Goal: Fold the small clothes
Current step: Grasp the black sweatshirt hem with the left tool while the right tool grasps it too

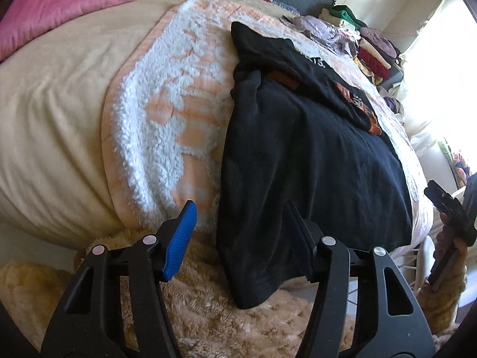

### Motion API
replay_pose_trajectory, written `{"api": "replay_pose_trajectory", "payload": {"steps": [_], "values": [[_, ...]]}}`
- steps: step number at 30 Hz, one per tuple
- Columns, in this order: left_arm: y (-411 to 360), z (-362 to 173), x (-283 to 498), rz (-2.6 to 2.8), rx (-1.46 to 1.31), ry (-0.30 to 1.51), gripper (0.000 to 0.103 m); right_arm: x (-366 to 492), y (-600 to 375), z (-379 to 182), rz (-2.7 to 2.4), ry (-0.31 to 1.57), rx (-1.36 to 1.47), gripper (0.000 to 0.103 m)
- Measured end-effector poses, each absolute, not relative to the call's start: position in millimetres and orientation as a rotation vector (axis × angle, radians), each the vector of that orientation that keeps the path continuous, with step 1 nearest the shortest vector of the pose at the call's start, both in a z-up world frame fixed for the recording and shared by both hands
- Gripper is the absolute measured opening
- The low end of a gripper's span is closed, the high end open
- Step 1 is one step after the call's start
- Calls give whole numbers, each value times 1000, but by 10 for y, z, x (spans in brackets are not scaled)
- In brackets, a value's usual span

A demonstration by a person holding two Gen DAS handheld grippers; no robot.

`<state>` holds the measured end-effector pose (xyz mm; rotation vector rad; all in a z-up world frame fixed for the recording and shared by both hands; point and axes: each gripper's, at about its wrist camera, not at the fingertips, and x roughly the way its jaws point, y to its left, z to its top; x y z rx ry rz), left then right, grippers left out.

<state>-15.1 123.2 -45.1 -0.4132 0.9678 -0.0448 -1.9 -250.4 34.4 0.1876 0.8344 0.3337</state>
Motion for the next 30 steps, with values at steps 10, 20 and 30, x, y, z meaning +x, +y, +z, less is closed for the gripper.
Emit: {"api": "replay_pose_trajectory", "payload": {"steps": [10, 20, 30], "values": [[1164, -511, -156, -89, -394, 1037, 41, -83, -2468, 184, 360, 876, 189, 97], [1080, -626, 89, -140, -353, 1127, 34, -272, -2524, 92, 408, 936, 137, 97], [1115, -602, 40, -145, -387, 1091, 17, -426, -2734, -120, 412, 1028, 137, 78]]}}
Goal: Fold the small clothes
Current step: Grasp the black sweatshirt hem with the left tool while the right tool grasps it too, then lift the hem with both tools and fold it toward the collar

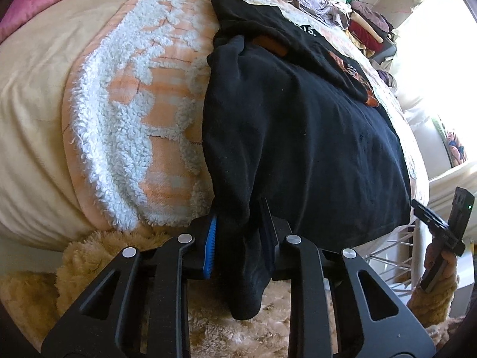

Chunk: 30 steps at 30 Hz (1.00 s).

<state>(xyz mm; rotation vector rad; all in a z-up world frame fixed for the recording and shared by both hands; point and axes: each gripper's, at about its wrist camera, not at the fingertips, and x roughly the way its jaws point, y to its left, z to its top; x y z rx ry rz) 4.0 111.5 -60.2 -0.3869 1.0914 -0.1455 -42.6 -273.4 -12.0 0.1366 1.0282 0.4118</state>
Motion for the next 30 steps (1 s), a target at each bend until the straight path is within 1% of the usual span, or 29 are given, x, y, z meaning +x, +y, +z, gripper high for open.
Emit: {"api": "replay_pose_trajectory", "payload": {"steps": [2, 6, 7, 10, 12, 13, 14, 17, 21, 30], "values": [[1110, -597, 35, -146, -372, 1092, 17, -423, -2774, -190, 409, 1055, 148, 67], [1111, -628, 33, -146, -382, 1085, 18, -431, -2826, -300, 416, 1079, 186, 63], [1119, -644, 28, -144, -389, 1081, 20, -441, -2825, -306, 416, 1076, 186, 60], [1113, -658, 30, -143, -392, 1076, 20, -482, -2753, -319, 435, 1074, 151, 48], [1113, -660, 25, -142, -390, 1075, 20, -506, -2684, -325, 436, 1072, 109, 47], [1109, -658, 21, -139, -387, 1073, 20, -514, -2653, -312, 431, 1067, 88, 39], [1105, -654, 16, -135, -385, 1073, 18, -516, -2638, -291, 442, 1061, 96, 23], [1075, -604, -11, -120, -365, 1061, 9, -519, -2617, -221, 469, 1042, 105, 10], [1122, -508, -61, -130, -389, 1028, 4, -546, -2587, -51, 528, 988, 136, 9], [1273, -104, -171, -162, -469, 902, 3, -501, -2716, 398, 582, 849, 248, 8]]}}
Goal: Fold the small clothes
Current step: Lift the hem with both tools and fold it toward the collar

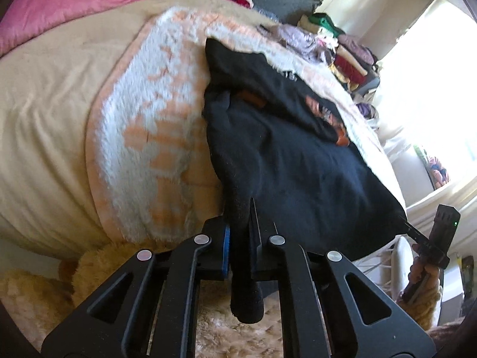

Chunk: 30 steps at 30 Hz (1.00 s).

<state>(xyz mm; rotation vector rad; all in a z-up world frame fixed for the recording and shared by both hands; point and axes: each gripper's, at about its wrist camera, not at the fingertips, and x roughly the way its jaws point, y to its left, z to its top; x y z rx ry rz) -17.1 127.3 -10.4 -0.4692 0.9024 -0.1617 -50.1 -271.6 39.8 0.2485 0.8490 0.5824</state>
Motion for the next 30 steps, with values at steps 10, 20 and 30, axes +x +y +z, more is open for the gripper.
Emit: {"api": "replay_pose_trajectory", "payload": {"steps": [10, 20, 30], "values": [[1370, 135, -135, -196, -573, 819, 3, -464, -3073, 683, 547, 731, 399, 8], [1377, 335, -57, -205, -587, 772, 3, -360, -3200, 811, 530, 668, 461, 8], [1467, 488, 90, -202, -615, 718, 3, -163, -3212, 1024, 517, 605, 459, 8]]}}
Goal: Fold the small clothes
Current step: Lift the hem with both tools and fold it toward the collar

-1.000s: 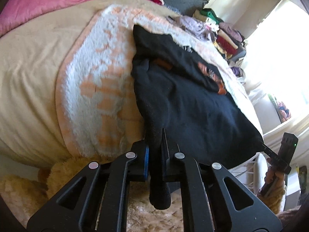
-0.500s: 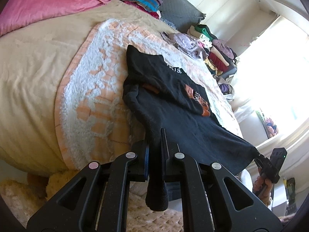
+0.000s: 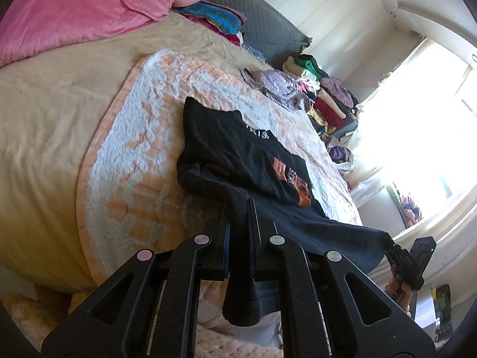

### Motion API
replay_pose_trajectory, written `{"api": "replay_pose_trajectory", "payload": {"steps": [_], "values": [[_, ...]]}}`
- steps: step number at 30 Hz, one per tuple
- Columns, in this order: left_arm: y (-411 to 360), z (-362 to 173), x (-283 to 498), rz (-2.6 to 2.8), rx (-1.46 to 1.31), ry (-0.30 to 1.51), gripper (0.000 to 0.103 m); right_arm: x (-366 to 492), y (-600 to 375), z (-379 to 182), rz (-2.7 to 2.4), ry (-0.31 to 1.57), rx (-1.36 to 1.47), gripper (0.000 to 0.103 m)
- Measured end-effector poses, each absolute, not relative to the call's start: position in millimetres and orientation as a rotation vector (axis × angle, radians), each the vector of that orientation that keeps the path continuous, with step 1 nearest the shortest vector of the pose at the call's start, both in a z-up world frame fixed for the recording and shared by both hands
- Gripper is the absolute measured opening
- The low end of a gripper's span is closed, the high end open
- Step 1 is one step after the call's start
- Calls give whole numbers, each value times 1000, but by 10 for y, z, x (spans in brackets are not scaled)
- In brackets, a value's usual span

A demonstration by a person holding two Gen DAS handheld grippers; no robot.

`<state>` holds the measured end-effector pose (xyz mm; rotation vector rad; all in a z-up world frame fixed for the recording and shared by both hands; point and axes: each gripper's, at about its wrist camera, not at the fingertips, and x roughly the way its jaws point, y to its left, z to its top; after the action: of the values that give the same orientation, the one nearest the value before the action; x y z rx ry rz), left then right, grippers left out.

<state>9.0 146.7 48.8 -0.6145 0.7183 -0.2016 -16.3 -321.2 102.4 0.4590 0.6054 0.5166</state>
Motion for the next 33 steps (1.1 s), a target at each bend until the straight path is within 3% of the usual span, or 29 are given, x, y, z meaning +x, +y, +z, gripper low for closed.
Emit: {"api": "replay_pose_trajectory", "payload": {"steps": [33], "values": [[1599, 765, 734, -160, -616, 621, 3, 603, -3011, 1386, 446, 496, 351, 8]]}}
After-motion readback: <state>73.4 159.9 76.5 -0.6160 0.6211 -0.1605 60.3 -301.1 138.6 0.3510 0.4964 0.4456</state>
